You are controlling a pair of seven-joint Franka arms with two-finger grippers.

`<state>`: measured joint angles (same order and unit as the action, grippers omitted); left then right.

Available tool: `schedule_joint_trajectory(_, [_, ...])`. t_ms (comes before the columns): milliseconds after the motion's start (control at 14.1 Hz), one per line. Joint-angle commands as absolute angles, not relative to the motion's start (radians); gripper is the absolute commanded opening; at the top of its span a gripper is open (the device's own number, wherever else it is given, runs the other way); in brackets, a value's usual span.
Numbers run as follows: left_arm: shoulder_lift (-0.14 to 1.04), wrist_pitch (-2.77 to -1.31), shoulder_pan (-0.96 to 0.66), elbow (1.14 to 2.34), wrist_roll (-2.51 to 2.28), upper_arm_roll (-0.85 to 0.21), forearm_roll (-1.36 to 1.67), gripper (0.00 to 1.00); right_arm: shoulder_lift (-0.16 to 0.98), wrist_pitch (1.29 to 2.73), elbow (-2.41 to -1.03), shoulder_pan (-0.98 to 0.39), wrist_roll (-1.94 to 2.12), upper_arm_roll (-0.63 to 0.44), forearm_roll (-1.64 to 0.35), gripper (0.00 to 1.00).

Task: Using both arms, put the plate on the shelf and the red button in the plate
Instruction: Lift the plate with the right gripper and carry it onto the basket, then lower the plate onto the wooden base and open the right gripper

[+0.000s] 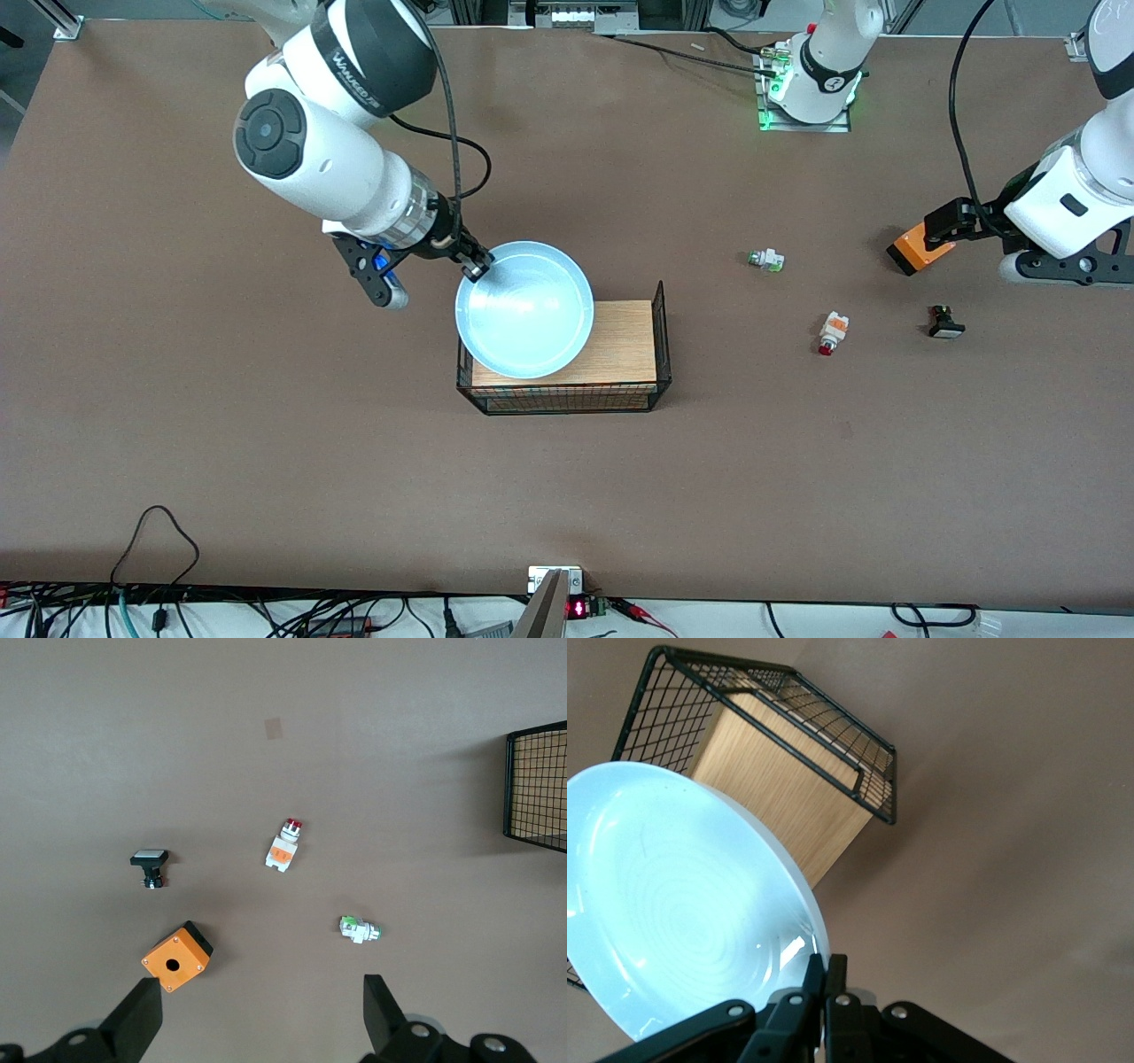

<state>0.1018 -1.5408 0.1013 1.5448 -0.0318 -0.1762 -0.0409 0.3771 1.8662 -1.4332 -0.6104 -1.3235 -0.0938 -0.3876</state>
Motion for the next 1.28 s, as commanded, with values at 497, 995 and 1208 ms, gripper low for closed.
schedule_joint_trajectory(497, [0.115,-1.519,0.101,1.516,-0.02,-0.178,-0.054,1.0,0.474,1.946,-1.419,-0.667,-1.333,-0.106,-0.39,0.0])
schedule_joint_trajectory(995, [0.114,-1.519,0.098,1.516,-0.02,-0.178,-0.054,1.0,0.52,2.023,-1.463,-0.672,-1.292,-0.109,-0.385,0.0])
schedule_joint_trajectory(1208, [0.114,-1.519,0.097,1.516,-0.02,-0.178,-0.054,1.0,0.523,2.034,-1.48,-0.67,-1.273,-0.11,-0.387,0.17])
